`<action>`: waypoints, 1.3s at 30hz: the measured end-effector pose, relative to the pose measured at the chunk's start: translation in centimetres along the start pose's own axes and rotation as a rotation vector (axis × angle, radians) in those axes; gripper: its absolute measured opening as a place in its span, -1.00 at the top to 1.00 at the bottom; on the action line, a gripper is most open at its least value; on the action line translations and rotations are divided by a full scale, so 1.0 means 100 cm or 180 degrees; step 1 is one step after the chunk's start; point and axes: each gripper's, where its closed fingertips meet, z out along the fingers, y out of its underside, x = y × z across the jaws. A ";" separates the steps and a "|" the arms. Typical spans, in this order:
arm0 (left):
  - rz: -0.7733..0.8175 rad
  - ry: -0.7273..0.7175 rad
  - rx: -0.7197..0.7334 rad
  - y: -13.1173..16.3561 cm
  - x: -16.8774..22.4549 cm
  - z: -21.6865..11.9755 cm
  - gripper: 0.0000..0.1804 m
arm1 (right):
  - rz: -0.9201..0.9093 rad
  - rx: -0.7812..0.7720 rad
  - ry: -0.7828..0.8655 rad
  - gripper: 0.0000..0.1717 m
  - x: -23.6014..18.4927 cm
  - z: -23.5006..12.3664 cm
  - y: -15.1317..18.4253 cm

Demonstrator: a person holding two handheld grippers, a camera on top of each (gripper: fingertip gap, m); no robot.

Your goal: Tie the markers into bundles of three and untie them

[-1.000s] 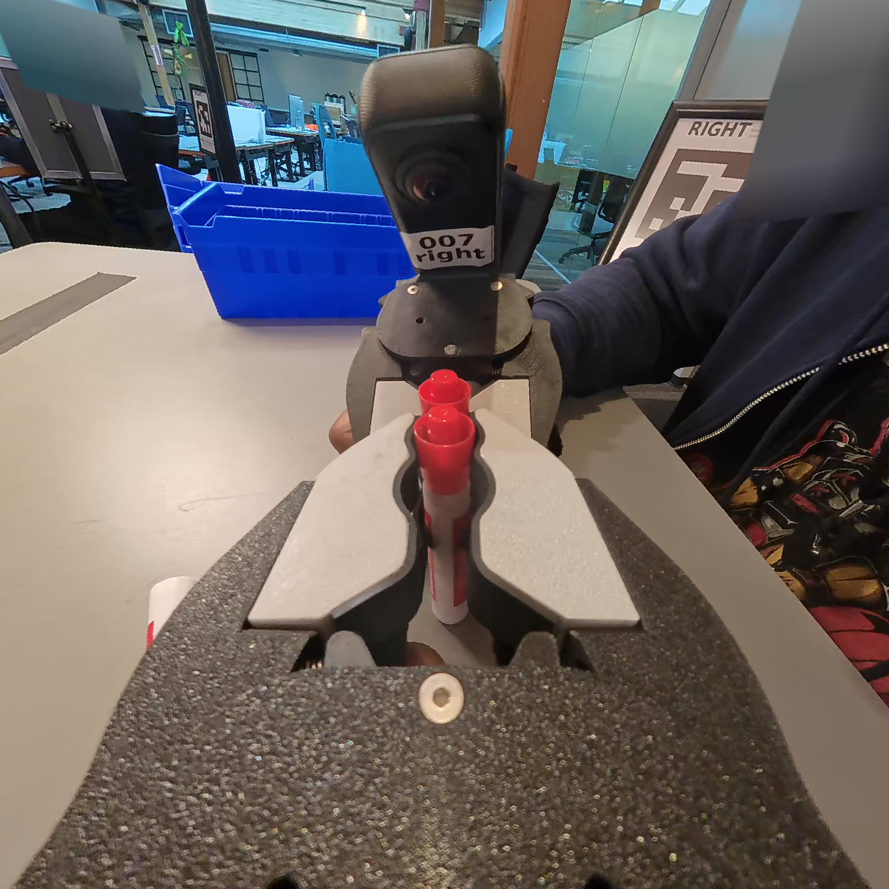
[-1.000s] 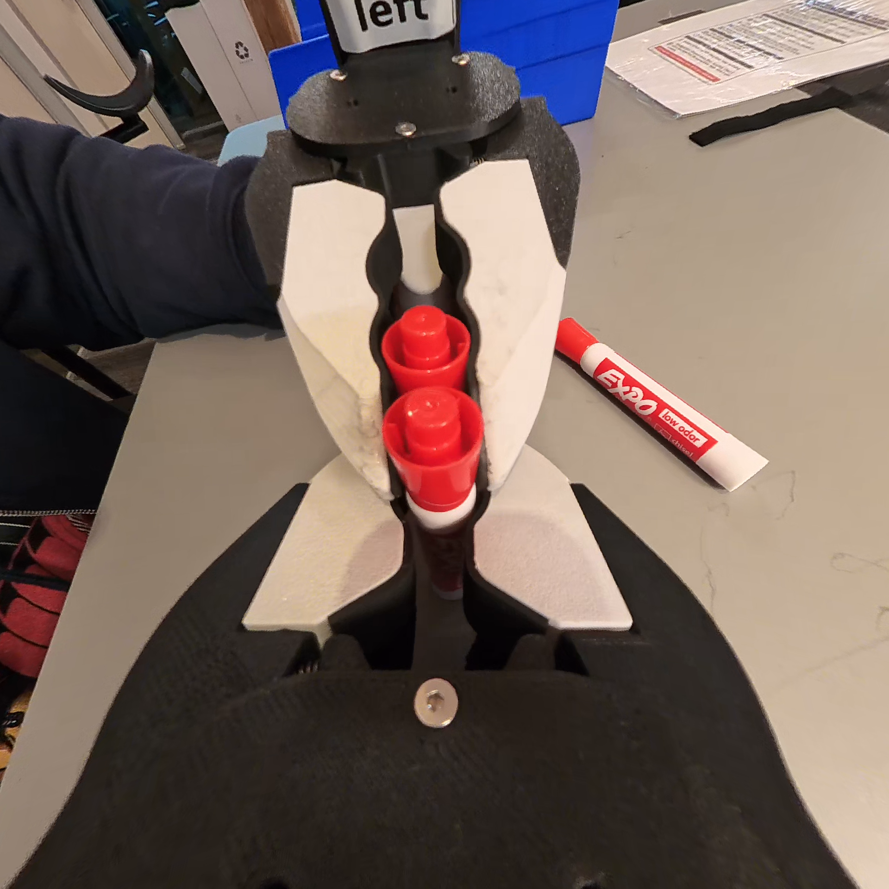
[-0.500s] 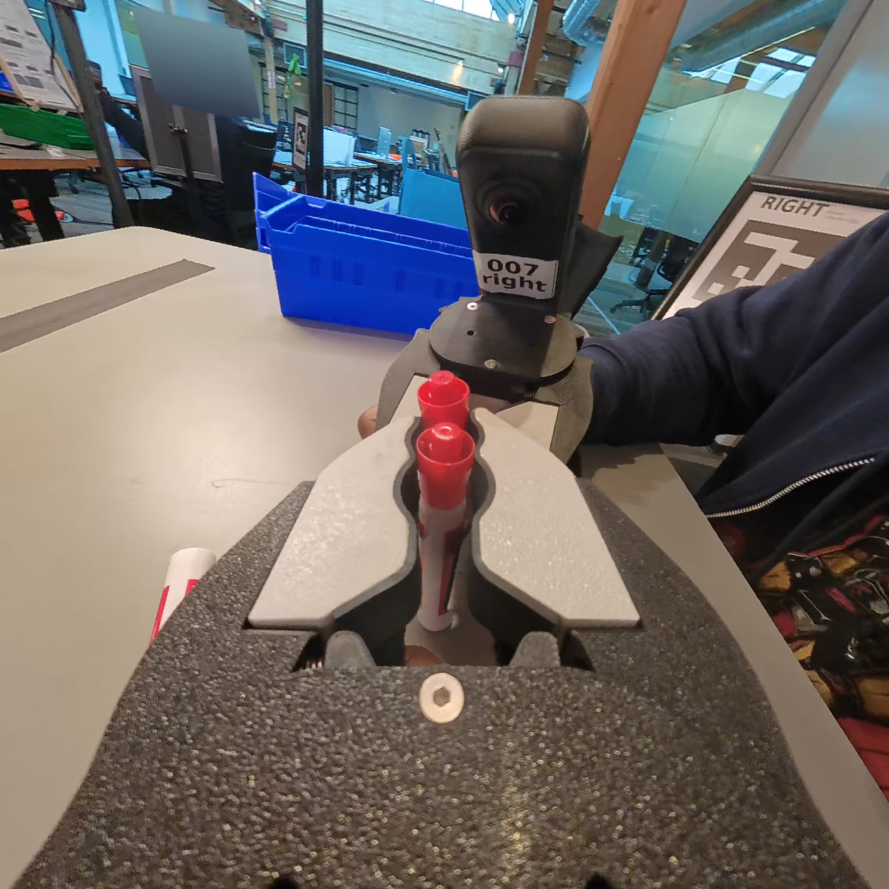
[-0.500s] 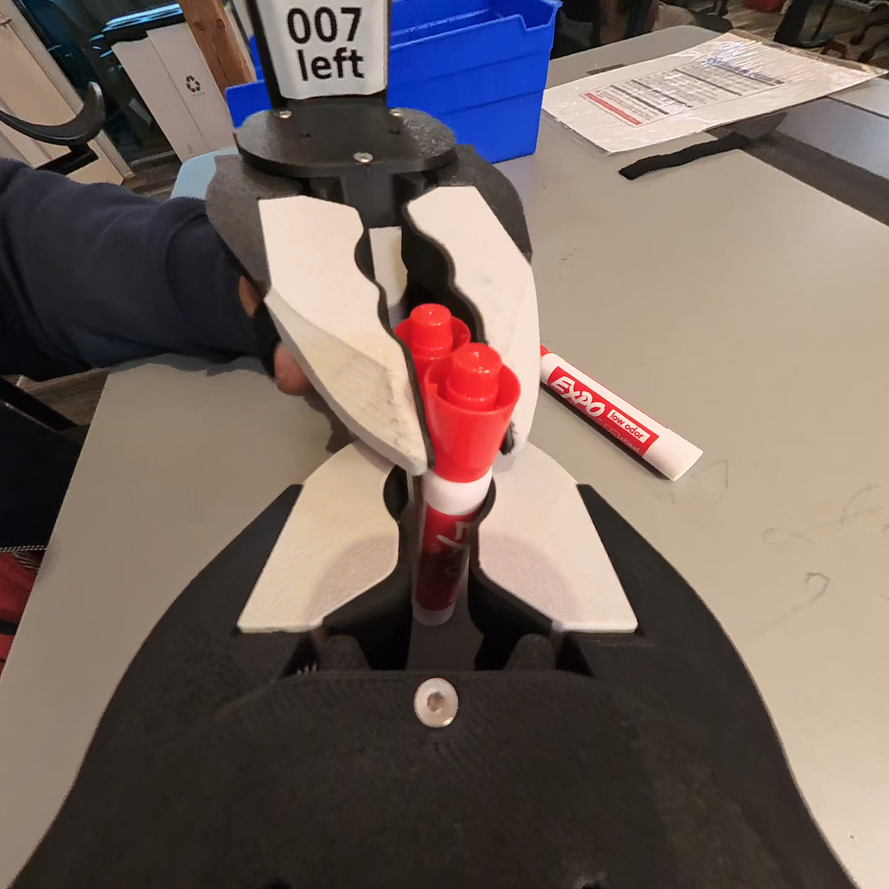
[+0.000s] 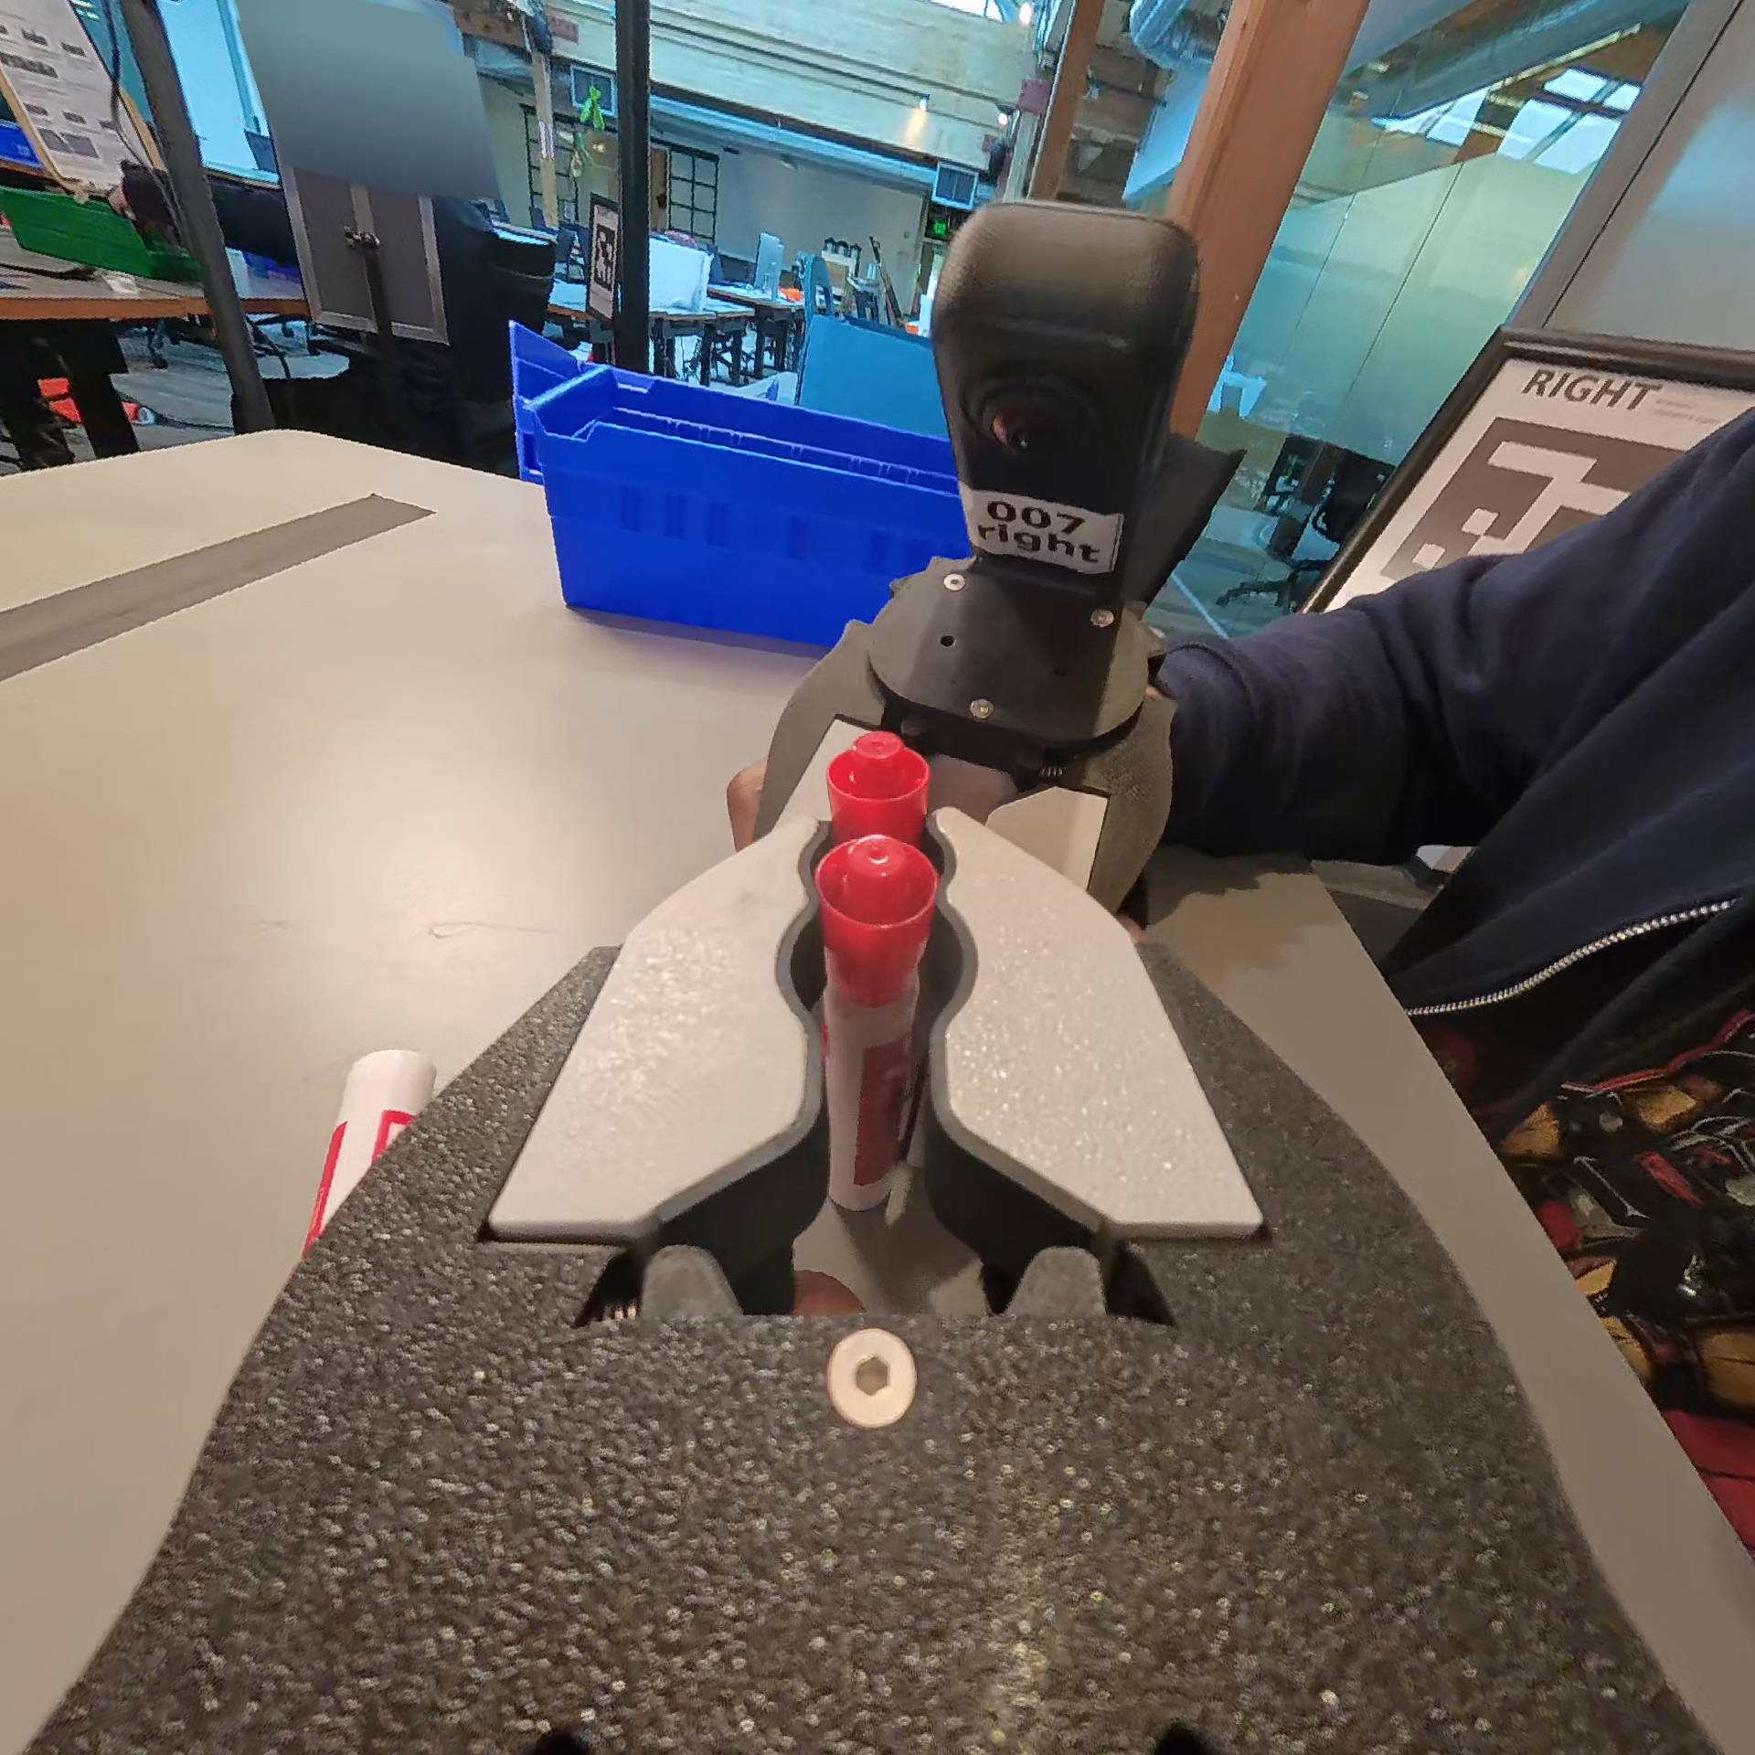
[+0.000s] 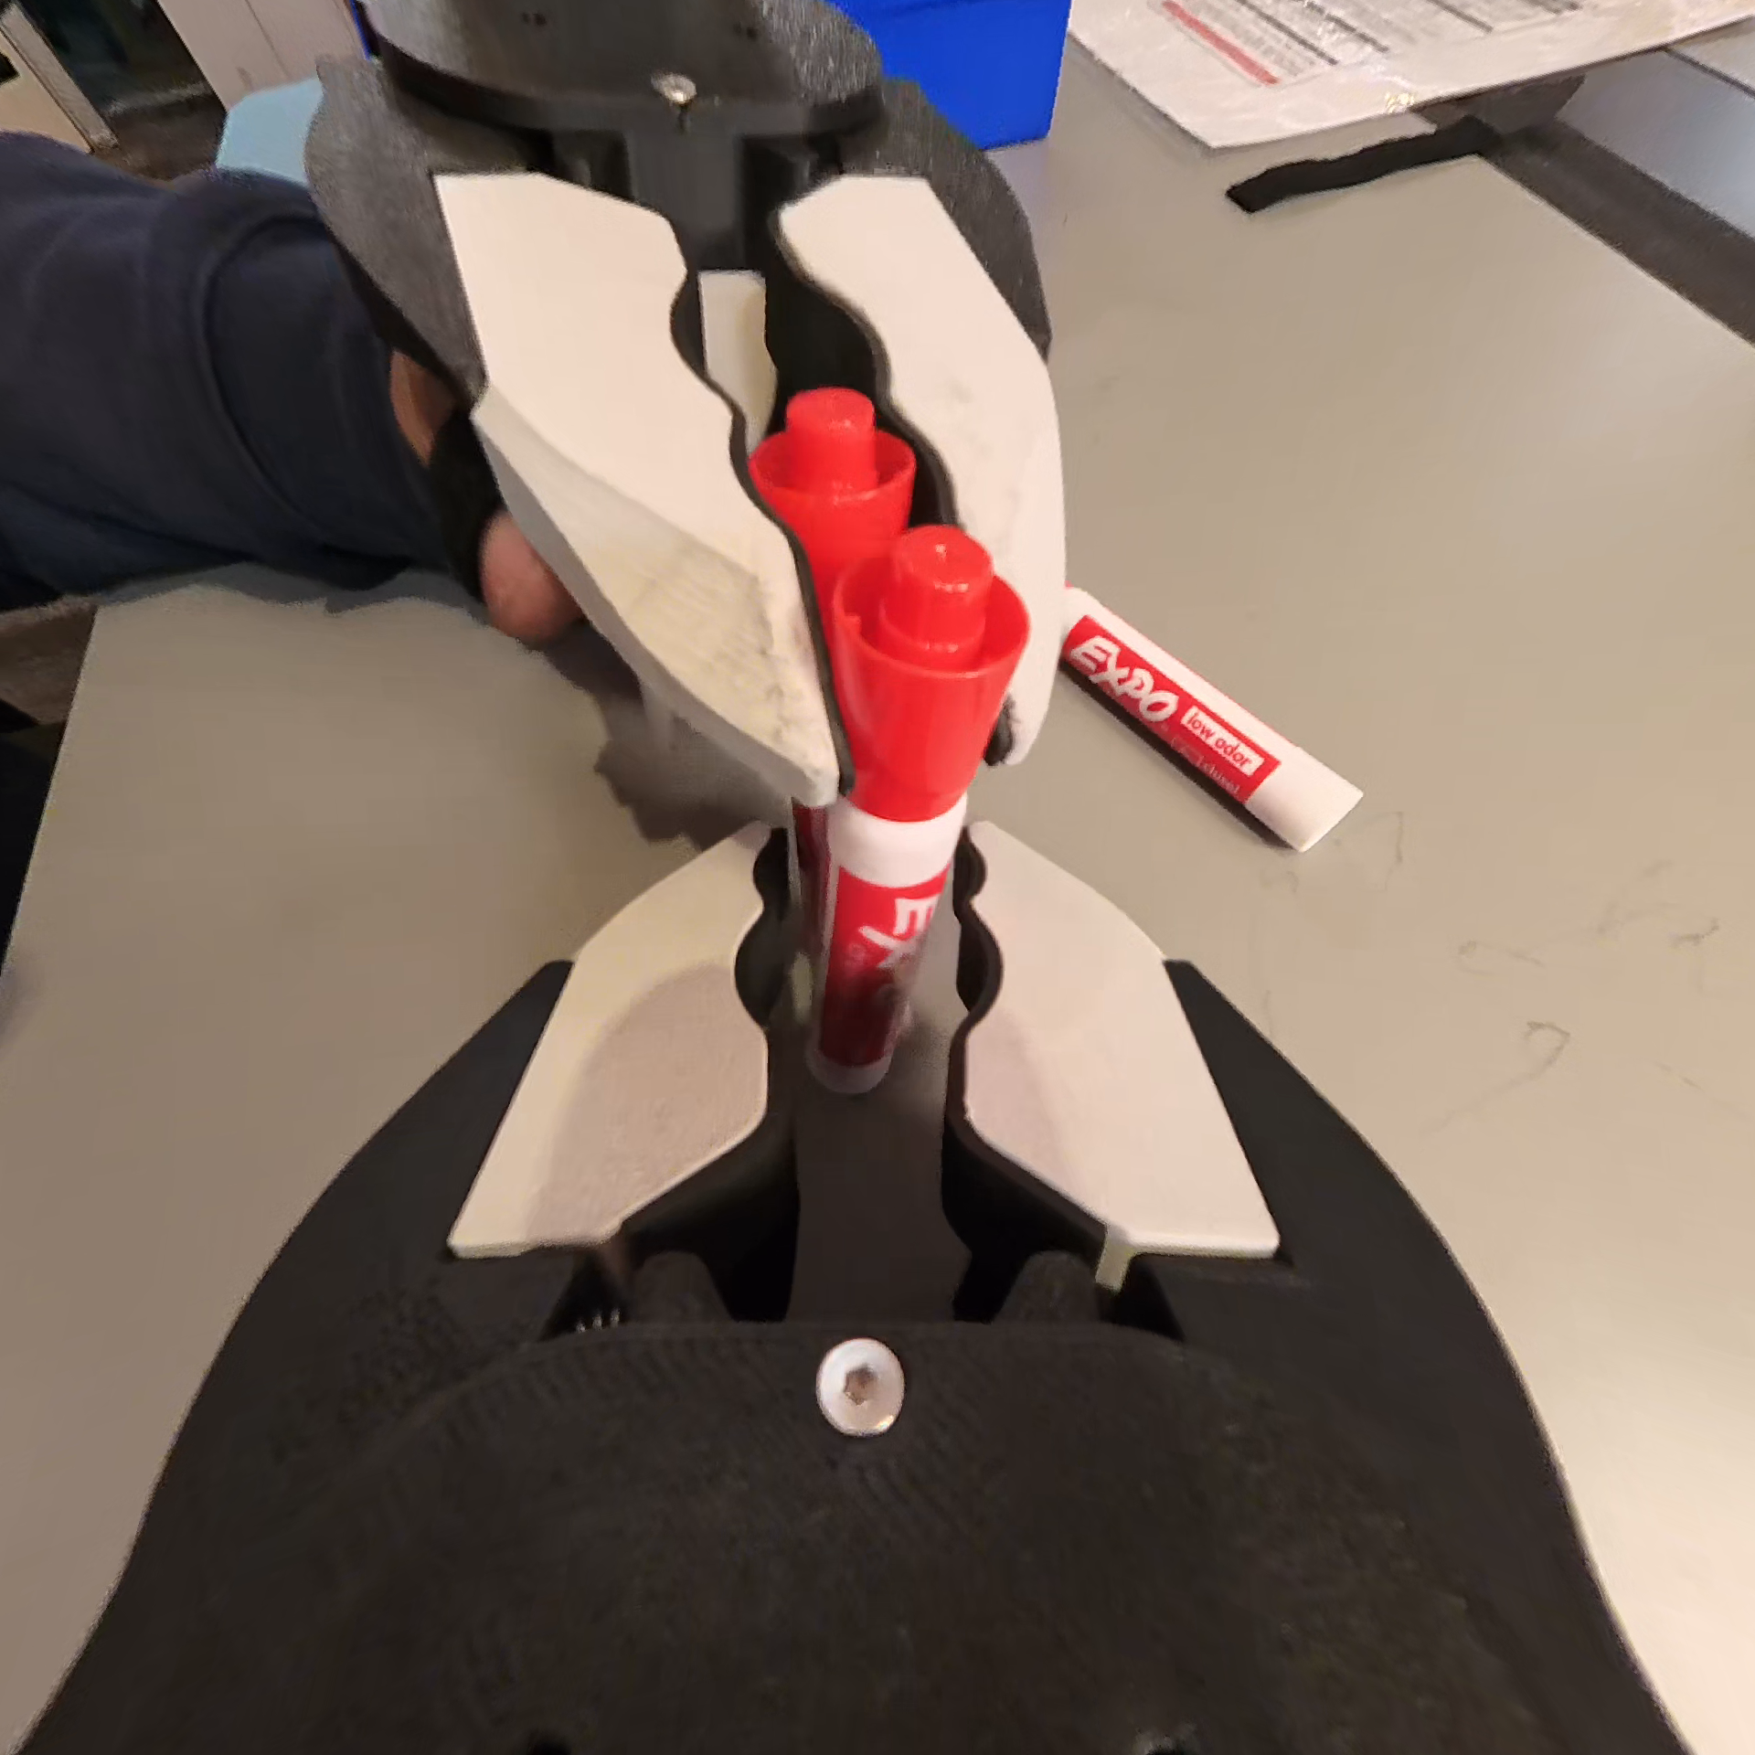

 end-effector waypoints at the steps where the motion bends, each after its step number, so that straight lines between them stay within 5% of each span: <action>1: 0.0036 0.0000 -0.0034 0.001 0.001 0.001 0.81 | -0.0001 -0.0021 -0.0009 0.60 0.000 -0.002 0.002; 13: 0.0235 -0.0193 -0.0079 0.003 0.001 0.004 0.81 | -0.0127 -0.0087 0.0231 0.59 0.004 -0.004 0.006; 28: 0.0273 -0.0655 -0.0059 0.003 -0.007 0.006 0.81 | 0.0309 -0.0180 0.1455 0.16 0.020 0.005 0.005; 33: 0.0193 -0.0687 -0.0027 0.003 -0.002 0.008 0.81 | 0.0220 -0.0318 0.1627 0.53 0.025 0.008 0.008; 39: 0.0142 -0.0779 0.0093 -0.007 -0.003 0.004 0.81 | 0.0138 -0.0125 0.1479 0.74 0.024 0.004 -0.002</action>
